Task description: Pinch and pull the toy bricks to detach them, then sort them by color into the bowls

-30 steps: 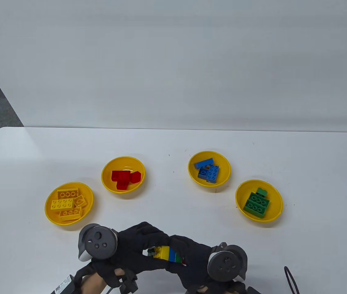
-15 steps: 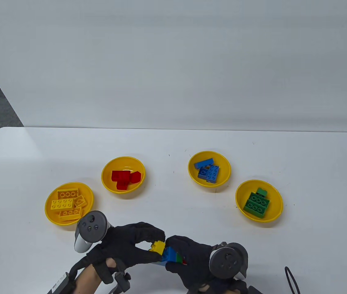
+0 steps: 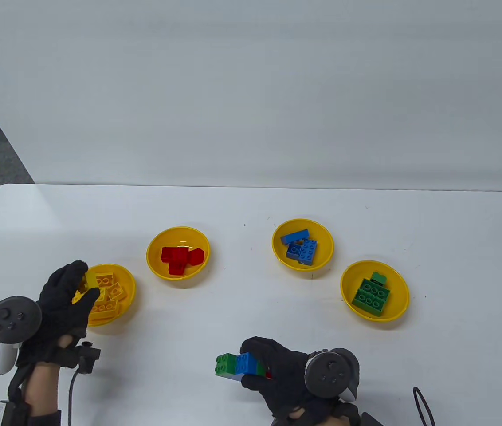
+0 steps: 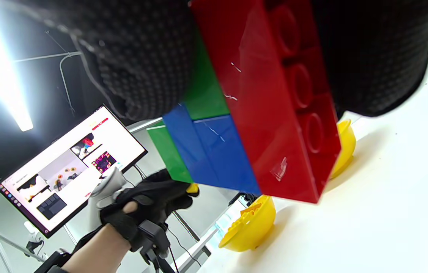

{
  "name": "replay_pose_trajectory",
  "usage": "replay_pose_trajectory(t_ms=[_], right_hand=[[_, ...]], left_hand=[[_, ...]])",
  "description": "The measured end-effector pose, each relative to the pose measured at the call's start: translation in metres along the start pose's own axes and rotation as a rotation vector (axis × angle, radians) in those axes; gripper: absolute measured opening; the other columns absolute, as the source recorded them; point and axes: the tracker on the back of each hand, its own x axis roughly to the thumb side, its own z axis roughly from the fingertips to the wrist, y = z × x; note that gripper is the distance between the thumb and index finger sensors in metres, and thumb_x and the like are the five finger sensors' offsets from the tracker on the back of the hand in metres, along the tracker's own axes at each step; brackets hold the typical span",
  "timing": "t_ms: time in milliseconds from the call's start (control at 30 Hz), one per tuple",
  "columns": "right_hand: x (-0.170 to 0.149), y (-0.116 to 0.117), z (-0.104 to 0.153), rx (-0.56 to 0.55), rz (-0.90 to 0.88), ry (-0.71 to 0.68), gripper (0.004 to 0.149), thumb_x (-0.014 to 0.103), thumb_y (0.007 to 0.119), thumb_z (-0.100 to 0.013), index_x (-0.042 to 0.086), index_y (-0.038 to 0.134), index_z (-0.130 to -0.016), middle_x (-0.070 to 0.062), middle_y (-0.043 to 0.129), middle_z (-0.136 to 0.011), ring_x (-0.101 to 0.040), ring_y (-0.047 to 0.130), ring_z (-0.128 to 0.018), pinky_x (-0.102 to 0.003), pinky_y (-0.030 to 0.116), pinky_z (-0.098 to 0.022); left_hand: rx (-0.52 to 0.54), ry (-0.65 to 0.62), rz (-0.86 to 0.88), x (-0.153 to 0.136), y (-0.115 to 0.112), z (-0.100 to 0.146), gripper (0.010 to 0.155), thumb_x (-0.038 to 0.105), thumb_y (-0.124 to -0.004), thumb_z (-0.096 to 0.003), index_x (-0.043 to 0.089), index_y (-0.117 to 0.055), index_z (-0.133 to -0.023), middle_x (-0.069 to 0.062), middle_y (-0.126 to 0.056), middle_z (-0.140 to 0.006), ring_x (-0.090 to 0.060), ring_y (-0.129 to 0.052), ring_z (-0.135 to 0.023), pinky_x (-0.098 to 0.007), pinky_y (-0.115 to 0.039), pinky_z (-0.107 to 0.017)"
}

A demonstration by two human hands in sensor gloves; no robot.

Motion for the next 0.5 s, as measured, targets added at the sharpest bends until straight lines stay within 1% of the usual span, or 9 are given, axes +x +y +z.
replay_pose_trajectory(t_ms=[67,133,167,267,300,333,367,467,500], right_hand=[[0.0,0.002,0.0,0.008,0.006,0.001,0.064,0.031,0.094,-0.032,-0.004,0.082,-0.084,-0.032,0.086,-0.081,-0.052,0.1,-0.06,-0.062,0.089,-0.037],[-0.001,0.003,-0.001,0.013,0.007,0.004,0.064,0.032,0.094,-0.032,-0.004,0.082,-0.084,-0.032,0.086,-0.081,-0.052,0.1,-0.06,-0.062,0.089,-0.037],[-0.001,0.003,-0.001,0.016,0.007,0.008,0.064,0.032,0.094,-0.032,-0.003,0.082,-0.084,-0.032,0.086,-0.082,-0.052,0.1,-0.06,-0.062,0.089,-0.037],[-0.003,0.004,-0.001,0.019,0.01,0.014,0.064,0.032,0.094,-0.032,-0.004,0.082,-0.084,-0.032,0.086,-0.081,-0.052,0.1,-0.06,-0.062,0.089,-0.037],[-0.003,0.004,-0.001,0.018,0.01,0.017,0.064,0.032,0.094,-0.032,-0.004,0.082,-0.084,-0.032,0.086,-0.082,-0.052,0.1,-0.06,-0.062,0.089,-0.037],[-0.003,0.003,-0.001,0.016,0.01,0.02,0.064,0.032,0.094,-0.032,-0.004,0.082,-0.084,-0.032,0.086,-0.082,-0.052,0.1,-0.06,-0.062,0.089,-0.037],[-0.003,0.003,-0.001,0.014,0.009,0.021,0.064,0.031,0.094,-0.032,-0.004,0.082,-0.084,-0.032,0.086,-0.082,-0.052,0.1,-0.06,-0.062,0.089,-0.037],[-0.004,0.001,-0.001,0.002,-0.011,0.033,0.064,0.032,0.093,-0.032,-0.003,0.082,-0.084,-0.032,0.086,-0.082,-0.052,0.1,-0.06,-0.062,0.089,-0.037],[-0.005,0.0,-0.002,-0.003,-0.02,0.038,0.064,0.032,0.093,-0.032,-0.003,0.082,-0.084,-0.032,0.085,-0.082,-0.052,0.1,-0.06,-0.062,0.089,-0.037]], left_hand=[[-0.035,0.022,-0.105,-0.007,-0.016,-0.006,0.065,0.028,-0.097,-0.0469,0.023,-0.07,-0.106,-0.012,-0.072,-0.111,-0.043,-0.076,-0.097,-0.065,-0.063,-0.069],[-0.077,0.011,-0.195,-0.003,-0.033,-0.012,0.065,0.028,-0.097,-0.0469,0.026,-0.07,-0.106,-0.01,-0.072,-0.111,-0.042,-0.073,-0.1,-0.066,-0.061,-0.071],[-0.096,0.01,-0.213,0.0,-0.04,-0.014,0.064,0.028,-0.096,-0.0471,0.026,-0.07,-0.106,-0.009,-0.072,-0.111,-0.041,-0.071,-0.102,-0.066,-0.058,-0.072],[-0.087,0.014,-0.287,0.005,-0.056,-0.021,0.065,0.03,-0.094,-0.0478,0.025,-0.067,-0.107,-0.01,-0.071,-0.112,-0.04,-0.069,-0.103,-0.066,-0.057,-0.073],[-0.111,0.021,-0.288,0.005,-0.061,-0.024,0.067,0.032,-0.093,-0.0481,0.024,-0.064,-0.108,-0.011,-0.069,-0.113,-0.041,-0.067,-0.104,-0.065,-0.057,-0.073],[-0.138,0.027,-0.261,0.003,-0.064,-0.025,0.071,0.035,-0.093,-0.0478,0.022,-0.06,-0.109,-0.014,-0.064,-0.114,-0.043,-0.064,-0.105,-0.065,-0.057,-0.073],[-0.135,0.037,-0.237,0.002,-0.063,-0.025,0.076,0.039,-0.093,-0.0477,0.02,-0.056,-0.111,-0.016,-0.059,-0.116,-0.045,-0.059,-0.106,-0.065,-0.056,-0.073],[-0.077,0.03,-0.146,0.006,-0.049,-0.019,0.077,0.046,-0.088,-0.0496,0.021,-0.051,-0.112,-0.017,-0.052,-0.117,-0.047,-0.054,-0.107,-0.064,-0.053,-0.075],[-0.029,0.005,-0.13,0.011,-0.042,-0.016,0.076,0.047,-0.087,-0.0495,0.021,-0.052,-0.112,-0.017,-0.053,-0.117,-0.047,-0.054,-0.107,-0.064,-0.054,-0.074]])
